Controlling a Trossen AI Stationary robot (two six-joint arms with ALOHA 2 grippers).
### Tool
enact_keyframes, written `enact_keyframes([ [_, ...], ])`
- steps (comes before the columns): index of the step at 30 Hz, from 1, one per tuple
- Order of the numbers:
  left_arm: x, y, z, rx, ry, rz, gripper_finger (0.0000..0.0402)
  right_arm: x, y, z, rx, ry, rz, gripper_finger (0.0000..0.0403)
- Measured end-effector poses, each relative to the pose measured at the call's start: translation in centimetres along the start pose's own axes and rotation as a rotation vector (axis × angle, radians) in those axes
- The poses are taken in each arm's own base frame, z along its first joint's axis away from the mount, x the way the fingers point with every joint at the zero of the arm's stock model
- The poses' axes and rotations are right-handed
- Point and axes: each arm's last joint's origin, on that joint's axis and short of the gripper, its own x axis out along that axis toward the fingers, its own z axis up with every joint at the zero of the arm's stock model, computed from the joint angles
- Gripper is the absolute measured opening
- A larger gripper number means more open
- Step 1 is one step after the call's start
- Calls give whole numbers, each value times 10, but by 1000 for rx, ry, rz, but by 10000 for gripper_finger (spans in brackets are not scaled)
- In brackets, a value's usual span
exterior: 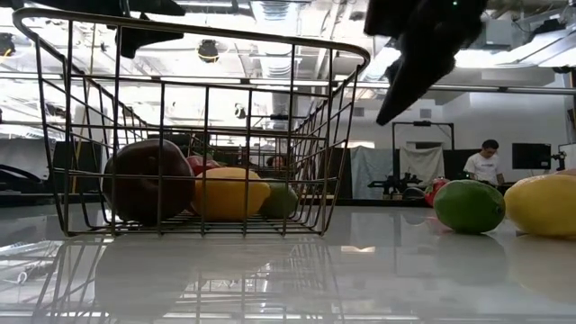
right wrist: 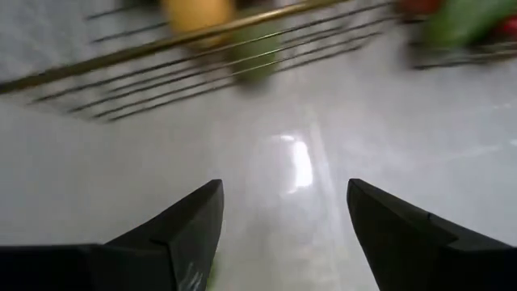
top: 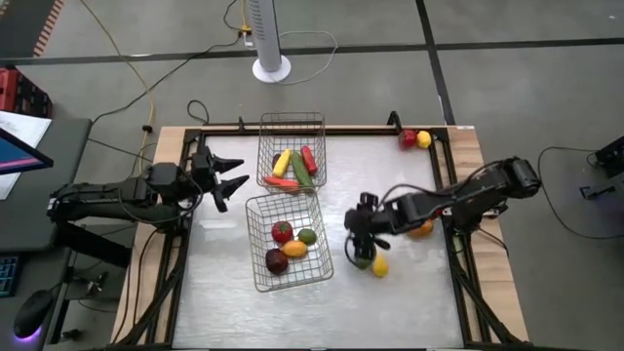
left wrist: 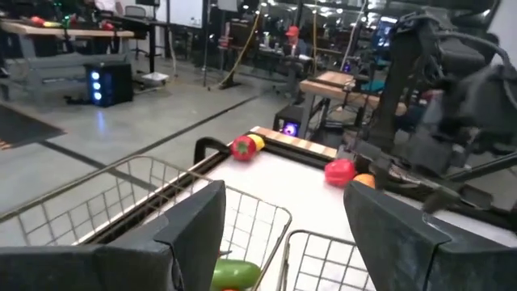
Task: Sort produce into baskets
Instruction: Put the green lime into the bottom basket
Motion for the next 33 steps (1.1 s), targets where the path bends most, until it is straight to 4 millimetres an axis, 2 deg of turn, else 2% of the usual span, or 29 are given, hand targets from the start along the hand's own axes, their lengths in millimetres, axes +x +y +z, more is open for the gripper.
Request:
enact_keyframes([
  [3,0,0,0,-1,-2,-9,239,0,16,-6,-45,13,31,296],
  [6,0,0,0,-1,-2,-9,239,-1,24,-9,-68,15,46,312],
  [15,0,0,0,20,4,-7,239,0,21,-7,-51,30,86,395],
  [28,0,0,0,20,4,-7,239,-4,36,-14,-20,57,139,399],
  [33,0,0,0,20,6,-6,239,17,48,-25,-49,160,137,400],
])
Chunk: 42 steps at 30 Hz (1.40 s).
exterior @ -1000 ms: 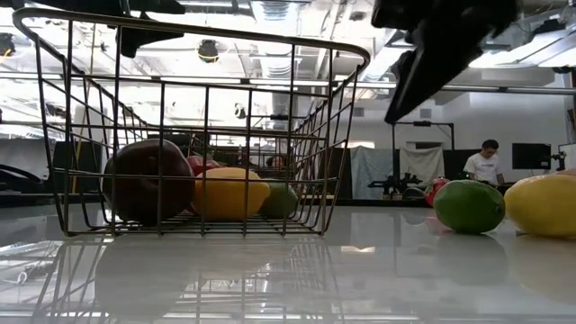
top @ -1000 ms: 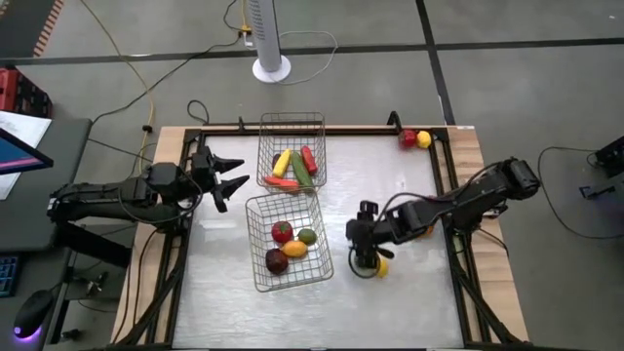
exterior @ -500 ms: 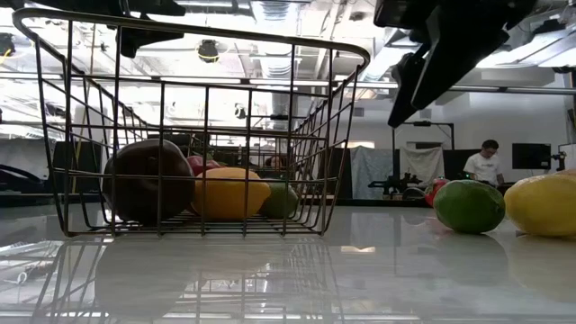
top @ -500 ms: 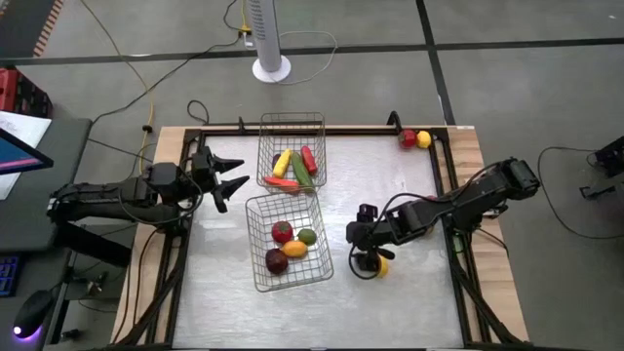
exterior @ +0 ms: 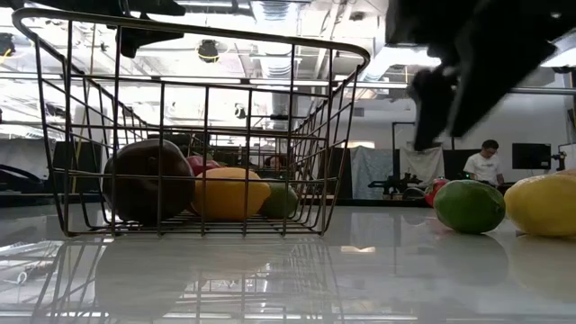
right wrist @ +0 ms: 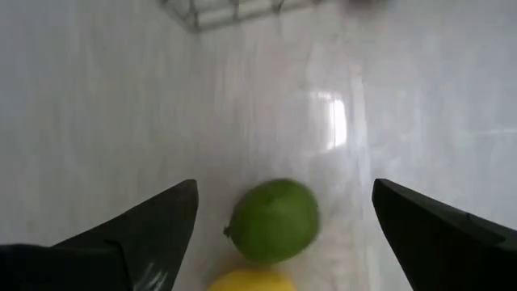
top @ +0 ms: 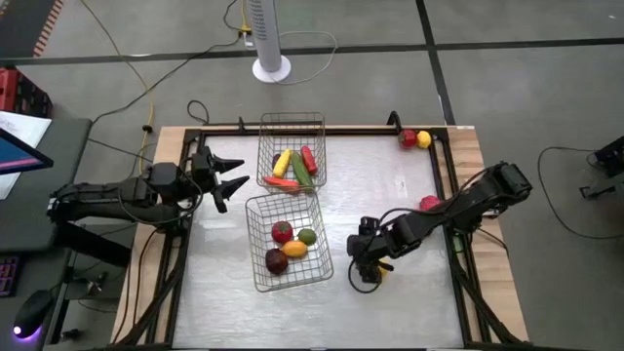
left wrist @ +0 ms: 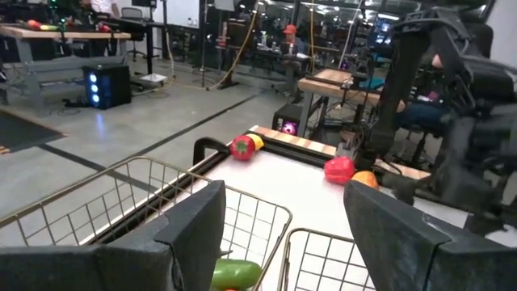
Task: Sort produce into baskets
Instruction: Put the green lime into the bottom basket
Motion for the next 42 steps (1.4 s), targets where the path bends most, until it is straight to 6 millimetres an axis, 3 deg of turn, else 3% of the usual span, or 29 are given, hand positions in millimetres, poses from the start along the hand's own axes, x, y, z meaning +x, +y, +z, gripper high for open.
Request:
enact_keyframes([
  [4,0,0,-1,3,9,2,239,21,4,-7,-44,109,5,400],
  [11,0,0,-1,4,11,3,239,38,0,-12,-51,249,-59,396],
  [21,0,0,-1,5,12,2,239,60,-6,-13,-99,300,-77,360],
  [30,0,0,-1,5,14,3,239,60,-17,-10,-101,308,-92,283],
  [35,0,0,-1,5,14,3,239,57,-22,-11,-141,348,-121,263],
  [42,0,0,-1,4,10,2,239,25,-29,17,-165,393,-218,265],
])
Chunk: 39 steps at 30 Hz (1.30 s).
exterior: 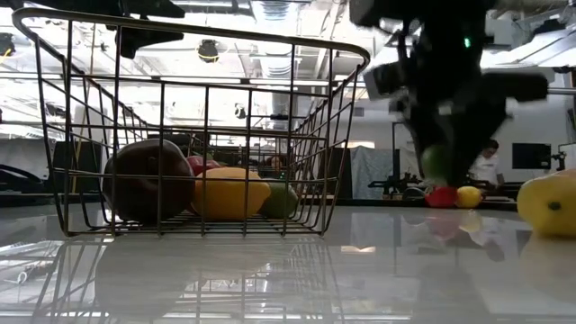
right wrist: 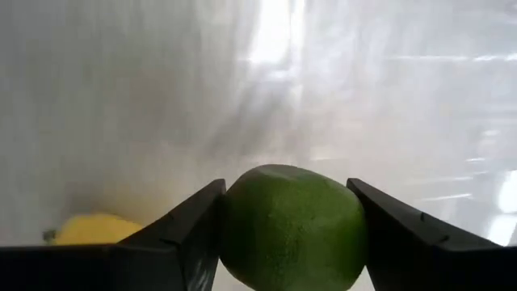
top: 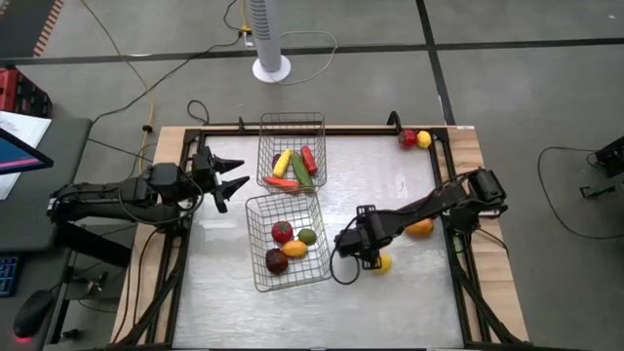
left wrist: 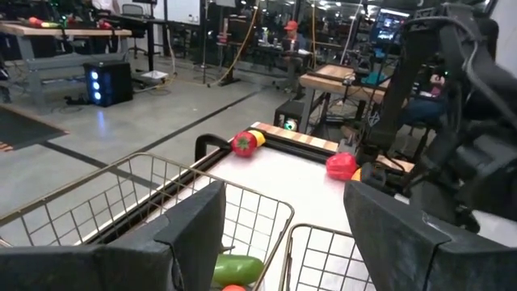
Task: Sort produce into baskets
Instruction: Put the green lime into the bottom basket
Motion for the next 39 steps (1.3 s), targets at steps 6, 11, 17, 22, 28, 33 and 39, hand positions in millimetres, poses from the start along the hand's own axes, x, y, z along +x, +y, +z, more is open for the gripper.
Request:
enact_keyframes([
  [6,2,-1,3,-10,-31,2,239,-37,-12,8,-24,-199,-137,266],
  [11,10,-4,2,14,-38,2,239,-58,-38,9,98,-358,-220,266],
  [17,24,-7,-6,45,-5,-2,239,-76,-74,8,204,-530,-128,266],
  [22,24,-7,-4,64,-21,-4,239,-84,-95,16,170,-664,-72,267],
  [28,16,-6,1,61,-55,-8,239,-80,-92,37,96,-814,162,267],
  [33,15,-5,0,64,-50,-6,239,-70,-70,63,26,-931,229,267],
  [39,15,-5,0,65,-48,-13,239,-49,-52,81,-19,-953,241,273],
])
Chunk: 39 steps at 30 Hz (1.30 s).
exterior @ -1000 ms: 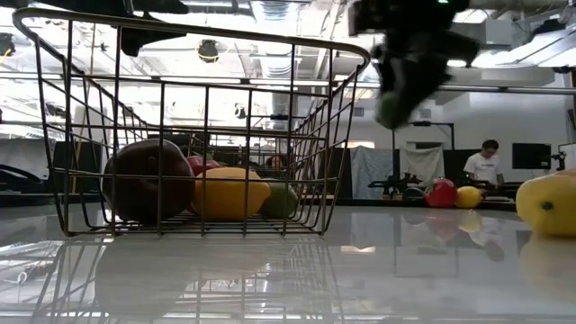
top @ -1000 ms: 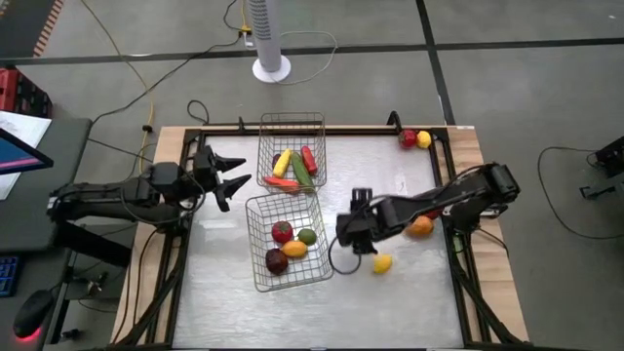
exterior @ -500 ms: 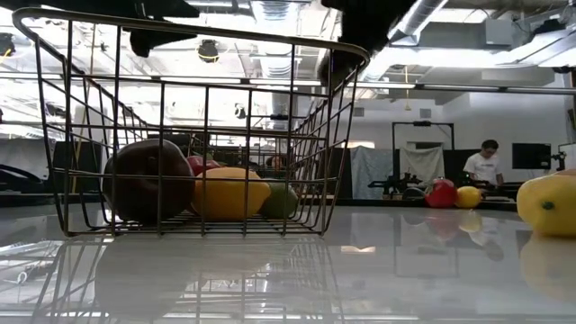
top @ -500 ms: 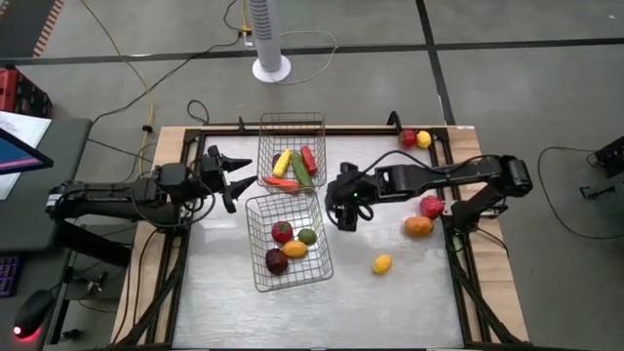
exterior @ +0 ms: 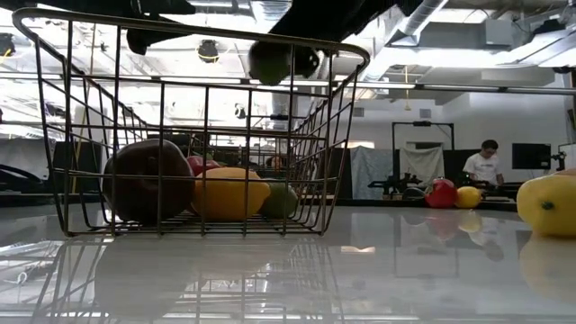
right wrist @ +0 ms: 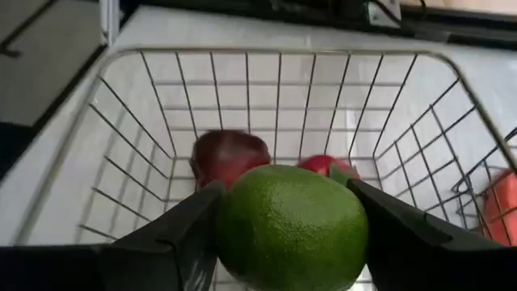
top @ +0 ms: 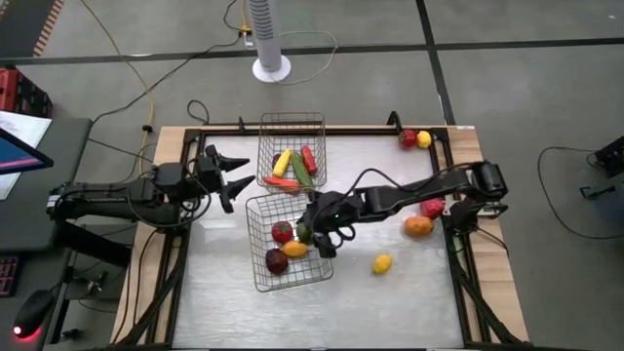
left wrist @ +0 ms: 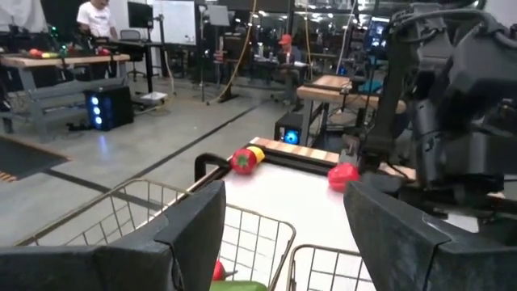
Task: Sort produce into baskets
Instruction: Put the green lime into the bottom basket, then put the bottom yellow lemon into the bottom basket
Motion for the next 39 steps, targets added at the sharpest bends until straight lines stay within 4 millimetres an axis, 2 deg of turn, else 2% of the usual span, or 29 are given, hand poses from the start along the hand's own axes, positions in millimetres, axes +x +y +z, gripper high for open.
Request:
enact_keyframes([
  [5,-3,1,1,-5,-8,-15,239,9,-4,-2,2,75,-3,318],
  [9,-3,0,1,-17,-4,-15,239,3,-10,10,-11,105,-20,360],
  [12,-1,0,-2,-14,24,-13,239,-11,-15,19,-19,184,-142,372],
  [15,0,0,-5,-5,55,-12,239,-36,-16,19,-19,225,-234,368],
  [18,-3,1,-5,-4,59,-13,239,-61,-13,5,44,217,-256,358],
  [22,-11,3,-2,-25,38,-18,239,-83,-2,-37,146,260,-251,346],
  [24,-13,4,-1,-36,34,-19,239,-93,7,-53,215,299,-224,344],
  [27,-15,4,-1,-40,29,-19,239,-103,28,-66,297,375,-146,344],
  [30,-15,4,-1,-49,30,-19,239,-105,54,-75,263,463,-99,351],
  [34,-14,4,-1,-56,28,-15,239,-95,83,-89,140,566,-57,367],
  [39,-14,4,0,-59,20,-10,239,-80,94,-102,86,648,-63,388],
])
